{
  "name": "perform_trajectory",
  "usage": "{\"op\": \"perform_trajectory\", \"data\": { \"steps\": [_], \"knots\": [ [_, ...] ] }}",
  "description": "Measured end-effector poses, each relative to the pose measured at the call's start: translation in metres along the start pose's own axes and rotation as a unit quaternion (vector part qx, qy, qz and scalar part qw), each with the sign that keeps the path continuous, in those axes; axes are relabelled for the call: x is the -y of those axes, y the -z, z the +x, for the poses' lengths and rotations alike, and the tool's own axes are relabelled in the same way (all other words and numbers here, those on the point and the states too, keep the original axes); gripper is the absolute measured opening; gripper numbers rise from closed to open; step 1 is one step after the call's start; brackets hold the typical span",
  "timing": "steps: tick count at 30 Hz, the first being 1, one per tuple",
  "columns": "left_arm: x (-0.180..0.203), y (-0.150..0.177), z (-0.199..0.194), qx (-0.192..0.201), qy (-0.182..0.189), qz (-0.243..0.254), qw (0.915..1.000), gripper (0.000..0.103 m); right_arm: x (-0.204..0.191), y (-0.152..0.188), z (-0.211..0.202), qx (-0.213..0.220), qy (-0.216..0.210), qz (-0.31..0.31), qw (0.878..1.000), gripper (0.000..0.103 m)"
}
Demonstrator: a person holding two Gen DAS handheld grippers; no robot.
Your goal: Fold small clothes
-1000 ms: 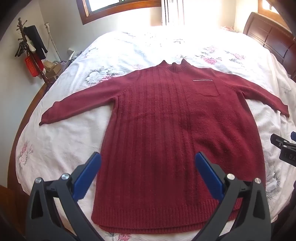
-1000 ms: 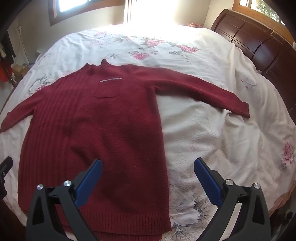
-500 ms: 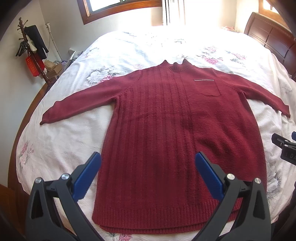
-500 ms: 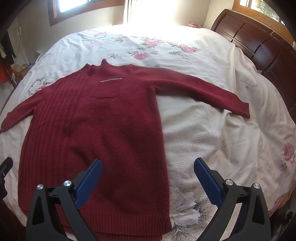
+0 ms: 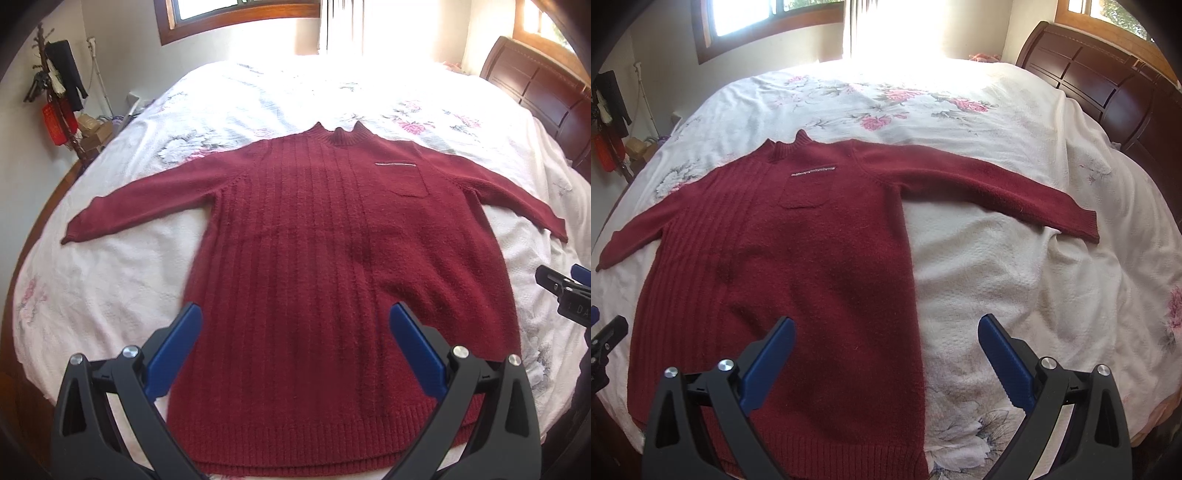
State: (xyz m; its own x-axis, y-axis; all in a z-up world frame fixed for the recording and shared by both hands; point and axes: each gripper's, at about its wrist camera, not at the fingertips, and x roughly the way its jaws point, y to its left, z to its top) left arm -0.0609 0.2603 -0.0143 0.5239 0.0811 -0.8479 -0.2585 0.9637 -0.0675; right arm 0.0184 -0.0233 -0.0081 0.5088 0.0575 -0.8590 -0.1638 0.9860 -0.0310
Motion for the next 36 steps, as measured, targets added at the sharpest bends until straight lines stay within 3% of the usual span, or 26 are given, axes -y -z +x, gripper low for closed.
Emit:
{"op": "perform_trajectory", "data": {
  "steps": [3,4,7,9,10,13,17,22,25,26,27,31,36],
  "knots": [
    [0.011,-0.020,0.035,-0.036,0.057,-0.026,0.9974,0.100,0.053,-0.018,0.018,-0.020,-0.004,0.028,0.999,0.099],
    [0.020,-0.031,0.044,-0.037,0.063,-0.030,0.9969,0.100,0.079,-0.028,0.025,-0.038,0.017,0.036,0.998,0.099],
    [0.063,-0.071,0.073,-0.023,0.056,-0.008,0.9981,0.100,0.162,-0.061,0.050,-0.037,0.043,0.088,0.995,0.099],
    [0.094,-0.102,0.092,-0.008,0.054,0.008,0.9985,0.100,0.217,-0.088,0.060,-0.022,0.081,0.100,0.991,0.099],
    [0.110,-0.116,0.101,-0.002,0.054,0.014,0.9985,0.100,0.245,-0.099,0.073,-0.034,0.094,0.112,0.989,0.099],
    [0.154,-0.152,0.127,0.001,0.056,0.029,0.9980,0.100,0.322,-0.119,0.108,-0.058,0.103,0.158,0.980,0.095],
    [0.199,-0.176,0.156,-0.009,0.059,0.044,0.9973,0.100,0.383,-0.117,0.151,-0.112,0.077,0.190,0.972,0.086],
    [0.223,-0.177,0.172,-0.019,0.054,0.069,0.9960,0.100,0.407,-0.100,0.189,-0.132,0.026,0.208,0.969,0.073],
    [0.221,-0.175,0.176,-0.023,0.050,0.076,0.9956,0.100,0.403,-0.101,0.194,-0.121,0.008,0.201,0.972,0.044],
    [0.220,-0.175,0.176,-0.024,0.050,0.076,0.9956,0.100,0.402,-0.102,0.193,-0.119,0.006,0.199,0.973,0.017],
    [0.217,-0.175,0.176,-0.024,0.049,0.075,0.9957,0.100,0.401,-0.104,0.193,-0.115,-0.006,0.201,0.973,0.007],
    [0.198,-0.174,0.171,-0.023,0.047,0.070,0.9962,0.100,0.386,-0.113,0.165,-0.074,-0.006,0.186,0.980,0.007],
    [0.169,-0.174,0.166,-0.032,0.058,0.052,0.9965,0.099,0.316,-0.137,0.124,-0.011,-0.056,0.125,0.991,0.007]
  ]
}}
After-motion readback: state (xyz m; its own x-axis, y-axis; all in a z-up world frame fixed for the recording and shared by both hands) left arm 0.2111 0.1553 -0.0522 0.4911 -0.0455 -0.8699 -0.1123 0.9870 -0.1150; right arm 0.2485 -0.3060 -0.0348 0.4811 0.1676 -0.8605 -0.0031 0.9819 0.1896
